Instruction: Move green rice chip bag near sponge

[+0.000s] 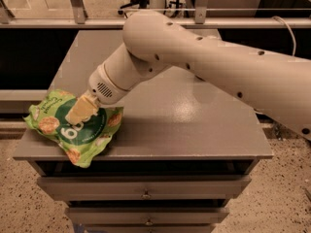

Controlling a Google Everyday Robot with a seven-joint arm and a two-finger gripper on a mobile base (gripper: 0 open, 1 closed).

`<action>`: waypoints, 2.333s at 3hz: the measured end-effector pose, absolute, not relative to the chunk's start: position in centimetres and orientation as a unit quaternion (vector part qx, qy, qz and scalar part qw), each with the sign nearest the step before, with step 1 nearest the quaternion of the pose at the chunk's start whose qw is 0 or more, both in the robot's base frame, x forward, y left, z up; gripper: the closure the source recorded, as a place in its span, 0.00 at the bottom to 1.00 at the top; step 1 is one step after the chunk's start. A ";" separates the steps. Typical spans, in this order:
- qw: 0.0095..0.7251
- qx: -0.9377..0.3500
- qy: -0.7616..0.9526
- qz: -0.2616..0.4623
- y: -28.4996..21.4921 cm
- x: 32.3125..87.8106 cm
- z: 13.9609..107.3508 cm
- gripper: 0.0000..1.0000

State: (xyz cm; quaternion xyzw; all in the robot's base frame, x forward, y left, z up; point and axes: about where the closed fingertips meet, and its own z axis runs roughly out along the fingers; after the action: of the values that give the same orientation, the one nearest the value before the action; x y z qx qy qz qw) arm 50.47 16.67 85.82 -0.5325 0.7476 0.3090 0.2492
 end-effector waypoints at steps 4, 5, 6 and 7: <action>0.338 -0.487 0.771 0.231 8.7 56.7 93.6 1.00; 0.358 -0.494 0.757 0.234 9.6 58.0 94.3 1.00; 0.384 -0.481 0.757 0.222 9.7 62.3 94.8 1.00; 0.402 -0.448 0.779 0.176 7.0 69.2 95.6 1.00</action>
Offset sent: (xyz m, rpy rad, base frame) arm 0.0580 -0.0655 0.0577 -0.0262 -0.1460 -0.1580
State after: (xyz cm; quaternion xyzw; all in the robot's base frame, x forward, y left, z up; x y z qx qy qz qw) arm 69.21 7.04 95.64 -0.4483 0.7786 0.1764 0.4022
